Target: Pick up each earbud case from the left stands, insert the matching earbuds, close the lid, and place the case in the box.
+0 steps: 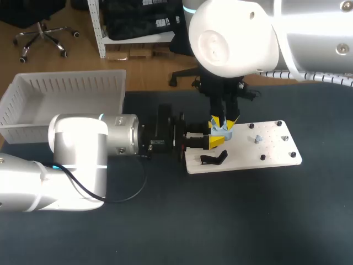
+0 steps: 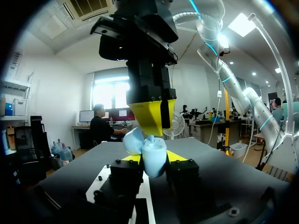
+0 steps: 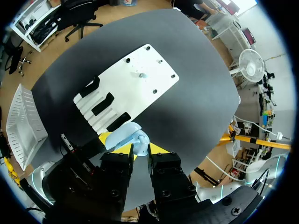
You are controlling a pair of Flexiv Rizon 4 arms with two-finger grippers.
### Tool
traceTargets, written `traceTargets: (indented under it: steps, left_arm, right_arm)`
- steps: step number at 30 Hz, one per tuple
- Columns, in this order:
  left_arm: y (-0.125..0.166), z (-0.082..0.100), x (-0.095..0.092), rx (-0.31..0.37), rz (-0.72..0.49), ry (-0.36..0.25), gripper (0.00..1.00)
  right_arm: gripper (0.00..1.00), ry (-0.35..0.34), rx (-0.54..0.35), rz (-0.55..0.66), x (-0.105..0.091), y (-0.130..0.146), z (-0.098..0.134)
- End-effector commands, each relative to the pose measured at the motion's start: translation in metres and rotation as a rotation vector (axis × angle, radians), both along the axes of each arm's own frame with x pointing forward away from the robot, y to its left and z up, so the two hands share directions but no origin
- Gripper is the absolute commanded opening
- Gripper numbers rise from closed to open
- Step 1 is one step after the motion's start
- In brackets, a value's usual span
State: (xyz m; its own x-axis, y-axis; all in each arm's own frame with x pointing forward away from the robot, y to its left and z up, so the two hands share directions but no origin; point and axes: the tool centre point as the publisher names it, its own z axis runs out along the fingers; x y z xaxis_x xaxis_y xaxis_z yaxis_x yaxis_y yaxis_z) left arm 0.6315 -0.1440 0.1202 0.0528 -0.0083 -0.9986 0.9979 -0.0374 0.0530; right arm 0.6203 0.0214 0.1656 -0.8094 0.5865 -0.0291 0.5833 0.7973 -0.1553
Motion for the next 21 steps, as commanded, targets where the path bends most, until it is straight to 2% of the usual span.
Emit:
traceTargets:
  steps: [1, 11, 14, 15, 21]
  left_arm:
    - [0.0, 0.0, 0.001, -0.001, 0.0, 0.0, 0.0]
    - [0.0, 0.0, 0.001, -0.001, 0.0, 0.0, 0.0]
    - [0.0, 0.0, 0.001, -0.001, 0.0, 0.0, 0.0]
    - [0.0, 0.0, 0.001, -0.001, 0.0, 0.0, 0.0]
    - [0.0, 0.0, 0.001, -0.001, 0.0, 0.0, 0.0]
  right_arm:
    - [0.0, 0.0, -0.011, -0.003, 0.0, 0.002, -0.002]
    - [0.0, 0.012, -0.001, -0.01, -0.003, 0.002, -0.005]
    - [0.41, 0.016, 0.008, -0.012, -0.005, 0.002, -0.003]
    - [0.46, 0.015, 0.012, -0.013, -0.006, 0.002, -0.002]
    - [0.46, -0.02, 0.076, -0.009, -0.018, -0.006, 0.017]
